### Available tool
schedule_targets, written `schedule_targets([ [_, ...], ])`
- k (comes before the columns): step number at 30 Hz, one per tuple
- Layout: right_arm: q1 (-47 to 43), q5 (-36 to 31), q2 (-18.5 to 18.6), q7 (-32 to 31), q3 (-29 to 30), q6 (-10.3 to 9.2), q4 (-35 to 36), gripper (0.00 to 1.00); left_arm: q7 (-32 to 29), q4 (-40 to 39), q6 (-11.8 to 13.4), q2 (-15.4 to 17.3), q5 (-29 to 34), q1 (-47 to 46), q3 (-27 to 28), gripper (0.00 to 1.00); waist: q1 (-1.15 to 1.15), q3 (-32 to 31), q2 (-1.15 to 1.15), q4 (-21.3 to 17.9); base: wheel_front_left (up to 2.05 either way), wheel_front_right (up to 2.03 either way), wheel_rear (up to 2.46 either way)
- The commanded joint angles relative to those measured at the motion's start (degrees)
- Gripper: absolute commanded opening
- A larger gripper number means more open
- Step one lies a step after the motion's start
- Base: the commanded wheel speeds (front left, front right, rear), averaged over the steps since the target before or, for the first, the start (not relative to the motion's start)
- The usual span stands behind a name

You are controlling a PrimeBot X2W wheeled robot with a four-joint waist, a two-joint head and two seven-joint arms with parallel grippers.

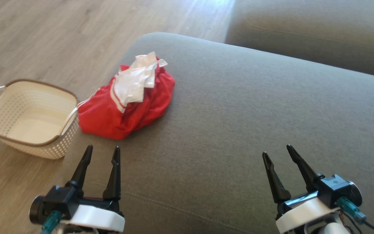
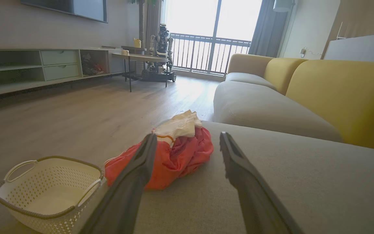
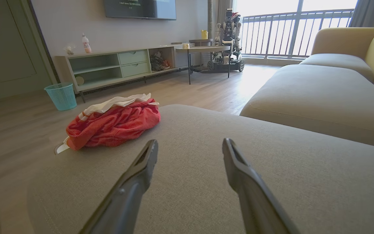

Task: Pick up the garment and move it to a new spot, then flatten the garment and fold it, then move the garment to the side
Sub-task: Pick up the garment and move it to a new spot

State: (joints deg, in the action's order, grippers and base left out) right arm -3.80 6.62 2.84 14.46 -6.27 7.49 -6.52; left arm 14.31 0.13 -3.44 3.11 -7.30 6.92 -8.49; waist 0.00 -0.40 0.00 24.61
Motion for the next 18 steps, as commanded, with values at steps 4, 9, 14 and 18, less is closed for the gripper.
schedule_targets([
  [4, 1.44, -0.24, 0.04, 0.54, -1.33, 0.00, 2.14, 1.00, 0.69, -3.16, -0.04, -0.23, -1.27, -3.05, 2.82, 1.00, 0.00, 1.61, 0.00, 0.36, 0.00, 0.00, 0.00],
  [9, 2.86, -1.85, 0.04, 0.54, -1.37, 0.00, 1.95, 1.00, 0.69, -1.80, -2.50, 0.29, -1.51, -10.63, 4.59, 1.00, 0.00, 5.73, 0.00, -0.80, 0.00, 0.00, 0.00],
  [14, 4.03, -3.13, 0.04, 0.54, -1.01, 0.00, 1.79, 1.00, 0.69, 4.75, -3.67, 3.41, -3.81, -20.94, 4.76, 1.00, 0.00, 8.70, 0.00, -2.07, 0.00, 0.00, 0.00],
  [18, 5.23, -4.45, 0.04, 0.54, -1.26, 0.00, 1.57, 1.00, -3.74, 13.91, -3.99, 8.24, -8.07, -32.85, 1.48, 1.00, 0.00, 11.44, 0.00, -3.93, 0.00, 0.00, 0.00],
])
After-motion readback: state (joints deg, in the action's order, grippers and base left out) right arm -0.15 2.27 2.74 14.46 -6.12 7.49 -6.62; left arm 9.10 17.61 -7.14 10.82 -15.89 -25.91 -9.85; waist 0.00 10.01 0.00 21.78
